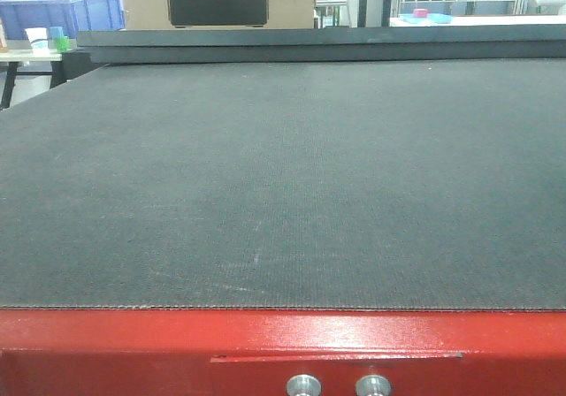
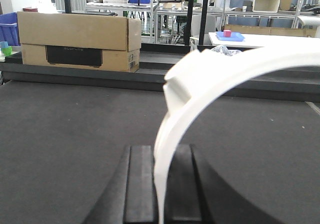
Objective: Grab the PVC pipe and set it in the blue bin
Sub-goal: 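Hold both clamps raised above the table, then drive the base away from the table to the blue bin shelf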
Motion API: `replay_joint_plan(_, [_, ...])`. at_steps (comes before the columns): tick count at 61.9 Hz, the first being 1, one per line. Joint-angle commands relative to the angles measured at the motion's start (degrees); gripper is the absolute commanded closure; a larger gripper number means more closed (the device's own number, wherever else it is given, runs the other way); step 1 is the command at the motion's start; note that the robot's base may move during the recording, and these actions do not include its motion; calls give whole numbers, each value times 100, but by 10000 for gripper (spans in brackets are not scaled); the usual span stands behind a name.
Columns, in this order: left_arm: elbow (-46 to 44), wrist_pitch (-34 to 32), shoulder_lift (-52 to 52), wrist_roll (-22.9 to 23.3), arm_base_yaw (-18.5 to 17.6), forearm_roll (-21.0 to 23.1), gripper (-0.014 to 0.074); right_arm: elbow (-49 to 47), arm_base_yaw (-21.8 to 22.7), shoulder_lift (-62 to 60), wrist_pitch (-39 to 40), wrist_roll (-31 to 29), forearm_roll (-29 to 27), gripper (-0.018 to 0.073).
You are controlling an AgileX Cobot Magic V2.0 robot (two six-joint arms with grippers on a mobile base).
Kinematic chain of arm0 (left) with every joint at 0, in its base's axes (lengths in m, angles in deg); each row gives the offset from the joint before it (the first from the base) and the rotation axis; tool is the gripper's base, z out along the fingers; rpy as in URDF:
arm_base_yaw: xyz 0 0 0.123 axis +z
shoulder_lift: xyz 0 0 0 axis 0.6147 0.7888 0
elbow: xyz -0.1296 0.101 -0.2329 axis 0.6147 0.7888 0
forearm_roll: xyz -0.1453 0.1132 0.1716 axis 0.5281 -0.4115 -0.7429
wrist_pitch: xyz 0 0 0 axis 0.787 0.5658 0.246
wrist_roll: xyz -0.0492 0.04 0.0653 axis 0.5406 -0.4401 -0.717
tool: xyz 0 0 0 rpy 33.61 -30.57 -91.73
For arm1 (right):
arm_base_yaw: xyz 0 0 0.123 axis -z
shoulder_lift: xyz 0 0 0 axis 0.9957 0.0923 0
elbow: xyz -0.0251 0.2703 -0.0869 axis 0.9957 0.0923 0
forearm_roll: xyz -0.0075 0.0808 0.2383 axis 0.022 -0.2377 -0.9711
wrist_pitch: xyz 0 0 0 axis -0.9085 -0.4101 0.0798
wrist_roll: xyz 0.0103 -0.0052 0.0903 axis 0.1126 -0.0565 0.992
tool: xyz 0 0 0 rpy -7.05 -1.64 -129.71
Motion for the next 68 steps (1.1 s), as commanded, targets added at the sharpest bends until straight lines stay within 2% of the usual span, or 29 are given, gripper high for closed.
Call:
replay_joint_plan(1, [4, -169, -33, -17, -11, 19, 707, -43, 2, -35, 203, -46, 68, 728])
replay_joint_plan(68, [4, -180, -33, -17, -11, 19, 707, -43, 2, -35, 203, -46, 68, 728])
